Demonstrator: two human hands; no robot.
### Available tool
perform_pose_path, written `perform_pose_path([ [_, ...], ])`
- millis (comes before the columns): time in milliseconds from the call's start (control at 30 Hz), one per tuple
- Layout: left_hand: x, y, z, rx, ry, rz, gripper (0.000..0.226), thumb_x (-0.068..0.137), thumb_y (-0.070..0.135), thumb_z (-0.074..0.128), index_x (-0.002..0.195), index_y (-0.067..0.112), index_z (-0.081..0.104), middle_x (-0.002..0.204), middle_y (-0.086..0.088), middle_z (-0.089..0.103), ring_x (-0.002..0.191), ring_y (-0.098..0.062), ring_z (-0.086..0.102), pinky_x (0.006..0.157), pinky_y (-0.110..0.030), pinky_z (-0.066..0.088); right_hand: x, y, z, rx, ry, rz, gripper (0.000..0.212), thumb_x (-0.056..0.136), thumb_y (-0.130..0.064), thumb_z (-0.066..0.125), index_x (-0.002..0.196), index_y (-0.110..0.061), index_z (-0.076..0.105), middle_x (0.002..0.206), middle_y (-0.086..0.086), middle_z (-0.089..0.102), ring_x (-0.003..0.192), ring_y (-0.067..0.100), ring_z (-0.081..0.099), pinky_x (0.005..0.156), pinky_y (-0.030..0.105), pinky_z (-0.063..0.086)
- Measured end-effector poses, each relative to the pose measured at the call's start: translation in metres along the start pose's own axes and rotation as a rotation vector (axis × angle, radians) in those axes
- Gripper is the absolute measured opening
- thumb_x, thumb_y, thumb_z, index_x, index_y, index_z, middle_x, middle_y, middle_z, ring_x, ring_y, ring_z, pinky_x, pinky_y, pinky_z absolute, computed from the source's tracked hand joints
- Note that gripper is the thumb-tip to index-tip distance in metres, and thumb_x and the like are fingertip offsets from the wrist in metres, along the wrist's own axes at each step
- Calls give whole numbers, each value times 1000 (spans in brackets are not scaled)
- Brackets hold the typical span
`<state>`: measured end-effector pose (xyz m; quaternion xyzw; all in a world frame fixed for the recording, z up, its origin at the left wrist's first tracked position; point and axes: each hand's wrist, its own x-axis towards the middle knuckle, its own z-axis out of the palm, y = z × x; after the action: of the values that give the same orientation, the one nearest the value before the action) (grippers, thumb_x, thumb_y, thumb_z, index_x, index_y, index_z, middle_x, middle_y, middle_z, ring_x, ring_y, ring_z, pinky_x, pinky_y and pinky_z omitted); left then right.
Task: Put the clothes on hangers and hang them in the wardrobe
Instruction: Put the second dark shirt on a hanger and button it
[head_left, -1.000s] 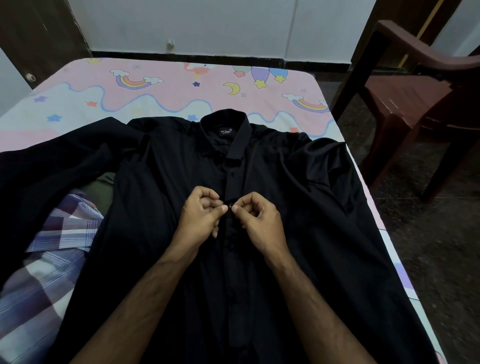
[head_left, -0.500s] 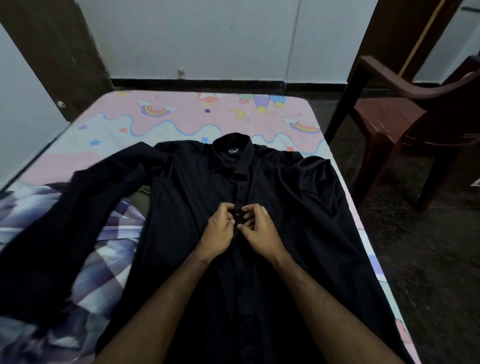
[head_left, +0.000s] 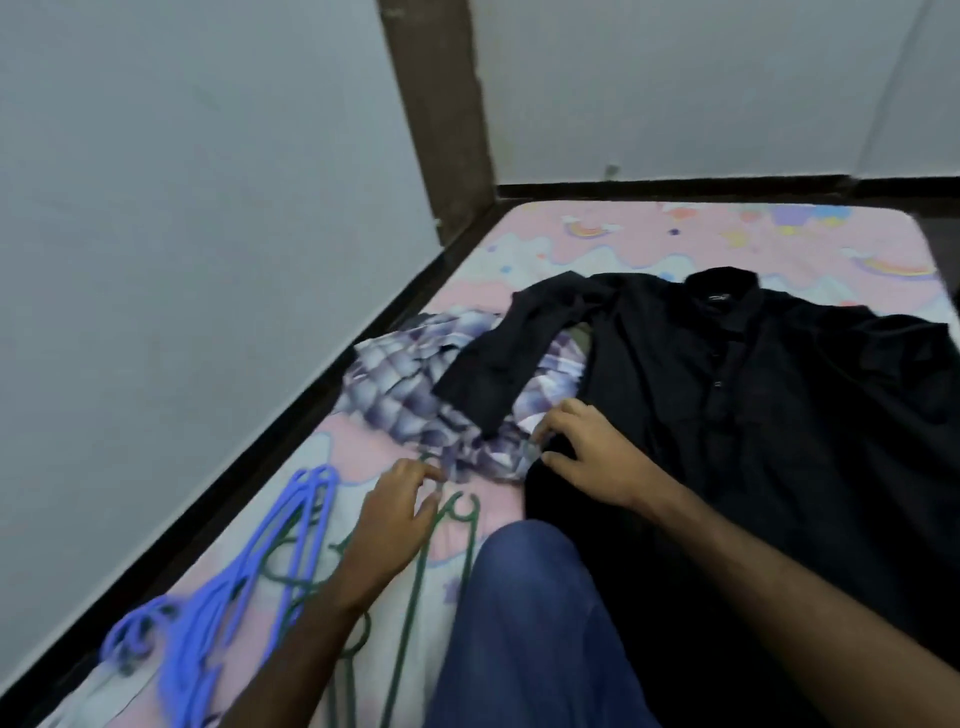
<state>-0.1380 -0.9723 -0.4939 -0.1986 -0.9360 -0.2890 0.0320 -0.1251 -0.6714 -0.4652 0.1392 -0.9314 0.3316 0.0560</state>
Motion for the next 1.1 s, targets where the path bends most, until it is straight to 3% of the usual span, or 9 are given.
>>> perform_pose_path([
  [167, -80, -55, -14, 370, -243, -239, 80, 70, 75, 28, 130, 28, 52, 129, 6, 50, 122, -19, 50, 96, -43, 43, 19, -72, 49, -70, -284, -142, 23, 86, -12, 64, 108, -12, 70, 99, -4, 53, 105, 22, 56, 86, 26, 39],
  [333, -99, -51, 4, 657, -101, -116, 34, 75, 53, 71, 96, 28, 63, 97, 5, 60, 91, -21, 62, 80, -44, 46, 21, -99, 82, -245, -493, -154, 35, 88, -12, 66, 122, -4, 65, 117, 14, 60, 114, 30, 54, 91, 28, 36],
  [467, -93, -38, -5, 668, 28, -17, 29, 72, 33, 83, 76, 28, 55, 68, 6, 59, 65, -20, 62, 77, -44, 49, 17, -94, 85, -310, -501, -134, 52, 85, -24, 65, 134, -10, 56, 132, 12, 54, 123, 33, 50, 103, 40, 40],
  [633, -62, -8, -49, 648, 192, 281, 16, 88, 33, 69, 82, 24, 57, 60, 1, 62, 58, -23, 62, 75, -38, 40, 20, -105, 60, -440, -345, -202, 39, 99, -41, 58, 133, -23, 55, 136, -3, 54, 136, 18, 38, 122, 54, 10],
  [700, -46, 9, -66, 621, 296, 447, 11, 92, 30, 56, 85, 23, 59, 70, 2, 62, 68, -25, 62, 88, -39, 37, 23, -112, 43, -494, -259, -221, 26, 104, -42, 49, 120, -25, 60, 120, -4, 61, 122, 18, 49, 118, 52, 21],
  [800, -26, 41, -88, 598, 466, 557, 10, 90, 16, 62, 97, 16, 70, 104, -4, 66, 102, -25, 61, 114, -51, 31, 22, -117, 2, -384, -175, -174, 23, 105, -41, 48, 97, -24, 60, 91, -7, 66, 92, 19, 61, 83, 44, 47],
  [933, -9, 91, -90, 482, 632, 544, 25, 86, 12, 67, 109, 21, 71, 131, -3, 60, 121, -26, 57, 107, -58, 35, 11, -96, -56, -149, -14, 57, 22, 103, -39, 52, 87, -26, 59, 76, -12, 69, 73, 7, 64, 73, 42, 55],
  [1000, 4, 115, -76, 289, 557, 458, 26, 90, 31, 64, 116, 26, 65, 133, 4, 55, 120, -23, 54, 98, -49, 40, 0, -86, -77, -4, 99, 98, 24, 102, -38, 54, 84, -22, 58, 73, -8, 72, 64, 8, 67, 71, 42, 57],
  [1100, 36, 159, -59, -209, 253, 257, 47, 92, 57, 56, 127, 26, 54, 128, 8, 55, 116, -12, 54, 97, -37, 45, -24, -85, -100, 201, 232, 104, 29, 105, -23, 55, 76, -25, 54, 65, 8, 69, 52, 17, 65, 60, 33, 55],
])
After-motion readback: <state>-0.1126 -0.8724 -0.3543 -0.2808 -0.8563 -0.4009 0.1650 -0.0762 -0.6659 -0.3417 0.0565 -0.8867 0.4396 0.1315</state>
